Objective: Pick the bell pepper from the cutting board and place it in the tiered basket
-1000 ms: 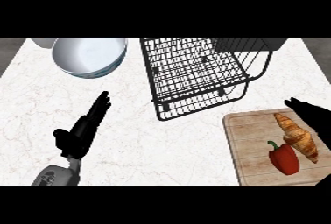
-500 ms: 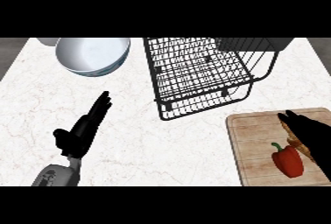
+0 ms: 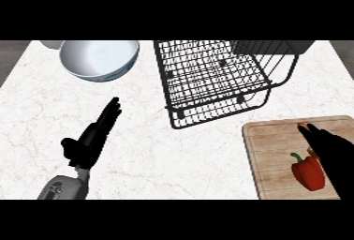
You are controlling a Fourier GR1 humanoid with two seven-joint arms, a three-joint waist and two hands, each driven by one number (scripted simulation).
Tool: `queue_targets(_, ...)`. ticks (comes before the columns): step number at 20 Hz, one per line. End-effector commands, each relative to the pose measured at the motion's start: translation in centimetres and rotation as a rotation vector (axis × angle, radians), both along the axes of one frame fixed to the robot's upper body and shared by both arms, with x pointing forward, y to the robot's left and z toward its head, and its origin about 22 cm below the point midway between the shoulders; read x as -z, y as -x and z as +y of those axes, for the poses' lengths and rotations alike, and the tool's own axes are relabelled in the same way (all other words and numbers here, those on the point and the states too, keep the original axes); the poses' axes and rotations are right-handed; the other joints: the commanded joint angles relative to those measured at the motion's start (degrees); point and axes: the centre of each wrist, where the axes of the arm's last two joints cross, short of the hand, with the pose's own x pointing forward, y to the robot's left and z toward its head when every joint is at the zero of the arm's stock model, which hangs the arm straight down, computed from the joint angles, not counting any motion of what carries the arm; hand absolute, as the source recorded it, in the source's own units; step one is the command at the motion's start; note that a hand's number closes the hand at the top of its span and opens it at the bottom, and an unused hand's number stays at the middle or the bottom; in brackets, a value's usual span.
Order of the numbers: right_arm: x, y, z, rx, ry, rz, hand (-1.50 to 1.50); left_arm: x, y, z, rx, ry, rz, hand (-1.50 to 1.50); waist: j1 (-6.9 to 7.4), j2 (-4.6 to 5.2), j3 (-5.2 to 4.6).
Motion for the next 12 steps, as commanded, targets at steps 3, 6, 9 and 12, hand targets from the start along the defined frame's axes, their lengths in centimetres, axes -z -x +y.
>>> queue_targets(3, 2.8, -0.9, -0.4, 0.09, 0.022, 0.046, -1.5, -0.1, -0.1, -0.6, -0.006, -0.003, 0.016, 0.0, -0.07, -0.02, 0.04)
queue_targets(6, 4.4, -1.1, 1.3, 0.086, 0.042, 0.025, -1.5, -0.9, -0.6, 0.4, -0.006, -0.017, -0.003, 0.0, 0.16, -0.02, 0.04)
queue_targets(9, 4.5, -0.4, -0.7, 0.128, 0.047, 0.033, -1.5, -0.5, -0.6, -0.2, 0.011, 0.007, 0.005, 0.0, -0.35, -0.07, 0.03)
queue_targets(12, 5.8, -1.3, -2.5, 0.157, 0.036, 0.06, -1.5, -0.4, 1.5, -0.5, 0.006, 0.003, 0.009, 0.0, -0.01, -0.09, 0.06)
